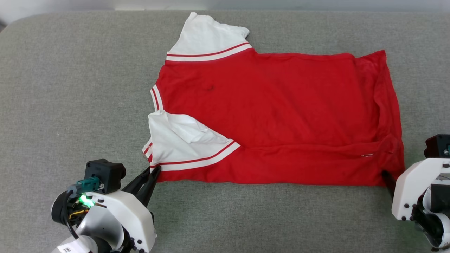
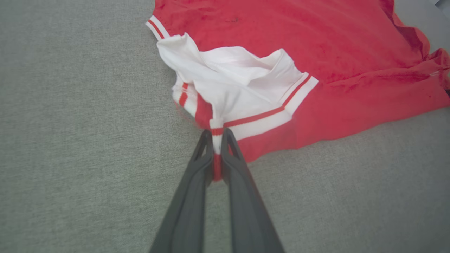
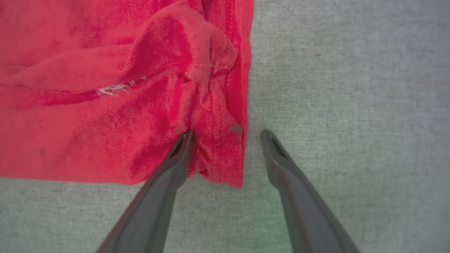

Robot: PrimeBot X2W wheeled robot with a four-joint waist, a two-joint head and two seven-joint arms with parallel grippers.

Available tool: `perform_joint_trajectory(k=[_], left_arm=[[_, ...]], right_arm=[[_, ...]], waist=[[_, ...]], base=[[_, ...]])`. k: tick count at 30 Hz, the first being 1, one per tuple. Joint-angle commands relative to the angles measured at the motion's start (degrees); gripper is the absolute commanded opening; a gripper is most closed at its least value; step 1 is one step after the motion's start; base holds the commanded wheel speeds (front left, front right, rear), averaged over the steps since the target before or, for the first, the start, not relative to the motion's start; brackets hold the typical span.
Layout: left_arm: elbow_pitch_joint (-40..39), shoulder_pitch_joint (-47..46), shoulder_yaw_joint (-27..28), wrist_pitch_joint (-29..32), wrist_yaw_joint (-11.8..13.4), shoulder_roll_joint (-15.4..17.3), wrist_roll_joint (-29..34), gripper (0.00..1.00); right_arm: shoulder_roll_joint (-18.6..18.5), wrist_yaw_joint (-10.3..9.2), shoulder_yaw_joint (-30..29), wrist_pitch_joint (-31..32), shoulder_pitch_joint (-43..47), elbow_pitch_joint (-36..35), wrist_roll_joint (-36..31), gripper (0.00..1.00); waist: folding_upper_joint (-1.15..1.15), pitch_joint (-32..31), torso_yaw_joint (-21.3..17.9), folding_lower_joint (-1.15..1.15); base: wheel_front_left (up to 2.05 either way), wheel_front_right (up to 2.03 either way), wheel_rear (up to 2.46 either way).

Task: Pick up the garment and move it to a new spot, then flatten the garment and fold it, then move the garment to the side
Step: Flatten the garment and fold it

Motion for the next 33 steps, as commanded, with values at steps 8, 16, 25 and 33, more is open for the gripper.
perform_joint_trajectory(k=[8, 16, 25, 33], left_arm=[[0.3, 0.1, 0.1, -0.4, -0.4, 0.2, -0.6, 0.00], [2.8, 1.3, -0.3, -0.1, -1.1, 0.5, -1.7, 0.00], [3.1, 6.3, -1.0, 1.1, -0.6, 2.8, -2.9, 0.00], [0.8, 13.3, -2.6, 2.0, 0.5, 4.4, -4.3, 0.00]], right_arm=[[1.4, 0.08, 2.5, 1.0, 0.1, 6.7, 1.3, 0.00], [-0.5, -0.03, 1.5, -0.7, 1.1, 6.3, 1.9, 0.00], [-3.0, -0.03, 0.9, -0.2, 4.0, 0.4, 4.2, 0.00], [-3.0, -0.03, -0.8, 2.4, 12.5, -6.5, 6.2, 0.00]], waist=[[0.00, 1.5, 1.0, 0.00], [0.00, -0.9, 0.4, 0.00], [0.00, -7.1, -0.9, 0.00], [0.00, -10.5, -1.2, 0.00]], base=[[0.00, 0.00, 0.00], [0.00, 0.00, 0.00], [0.00, 0.00, 0.00], [0.00, 0.00, 0.00]])
